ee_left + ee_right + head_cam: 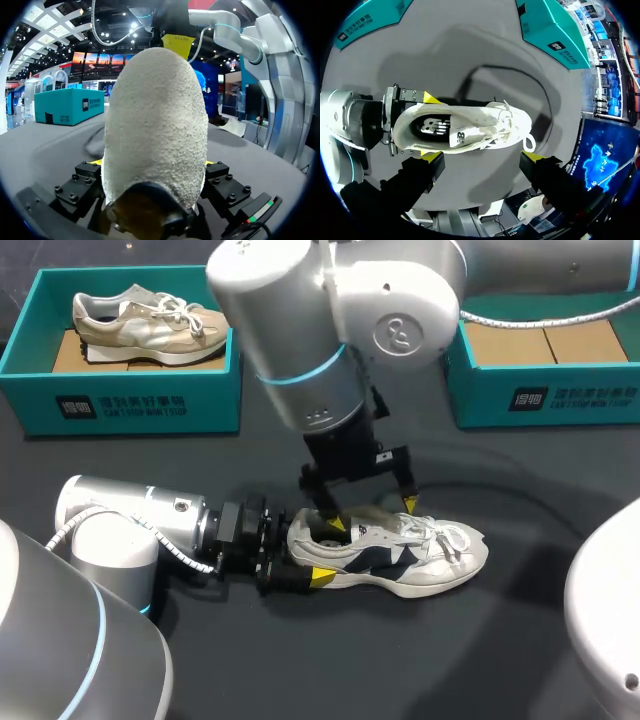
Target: Take the shoe out of the shoebox, open the shoe tongue, remove and reinsert the insole, then place the shoe into the shoebox
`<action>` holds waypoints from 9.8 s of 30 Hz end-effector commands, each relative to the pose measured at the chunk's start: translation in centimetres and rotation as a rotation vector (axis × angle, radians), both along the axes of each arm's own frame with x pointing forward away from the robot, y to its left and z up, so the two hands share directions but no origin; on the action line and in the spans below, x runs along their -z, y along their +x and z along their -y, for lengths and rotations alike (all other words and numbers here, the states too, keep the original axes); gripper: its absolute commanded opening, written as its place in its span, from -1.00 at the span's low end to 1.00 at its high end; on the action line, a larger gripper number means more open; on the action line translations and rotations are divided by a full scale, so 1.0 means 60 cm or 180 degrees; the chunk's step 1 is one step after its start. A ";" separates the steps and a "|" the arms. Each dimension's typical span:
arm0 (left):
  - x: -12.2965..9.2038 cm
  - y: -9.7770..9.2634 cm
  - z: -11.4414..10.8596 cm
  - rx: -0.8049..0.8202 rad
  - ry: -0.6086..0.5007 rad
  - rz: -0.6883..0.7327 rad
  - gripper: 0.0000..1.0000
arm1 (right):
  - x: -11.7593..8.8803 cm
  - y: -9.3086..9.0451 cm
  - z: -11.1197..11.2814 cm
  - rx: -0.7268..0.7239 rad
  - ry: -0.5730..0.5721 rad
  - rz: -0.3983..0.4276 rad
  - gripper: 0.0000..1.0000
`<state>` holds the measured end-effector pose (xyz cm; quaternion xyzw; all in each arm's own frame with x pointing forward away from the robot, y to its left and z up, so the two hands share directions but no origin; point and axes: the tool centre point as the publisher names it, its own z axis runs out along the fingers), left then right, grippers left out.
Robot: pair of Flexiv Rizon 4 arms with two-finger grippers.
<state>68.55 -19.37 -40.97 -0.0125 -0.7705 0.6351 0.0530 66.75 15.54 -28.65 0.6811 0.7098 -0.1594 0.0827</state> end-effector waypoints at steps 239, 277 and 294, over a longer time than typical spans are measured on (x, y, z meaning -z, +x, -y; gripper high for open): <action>0.003 0.003 0.000 -0.0002 0.0000 -0.0001 -1.00 | -0.030 0.055 -0.044 -0.4345 0.0263 -0.0402 -1.00; 0.003 0.003 0.000 -0.0002 0.0000 -0.0001 -1.00 | 0.123 0.065 -0.017 -0.4777 0.0827 -0.0385 -1.00; 0.003 0.003 0.000 -0.0002 0.0000 -0.0001 -1.00 | 0.156 0.064 0.049 -0.4535 0.0868 -0.0308 -1.00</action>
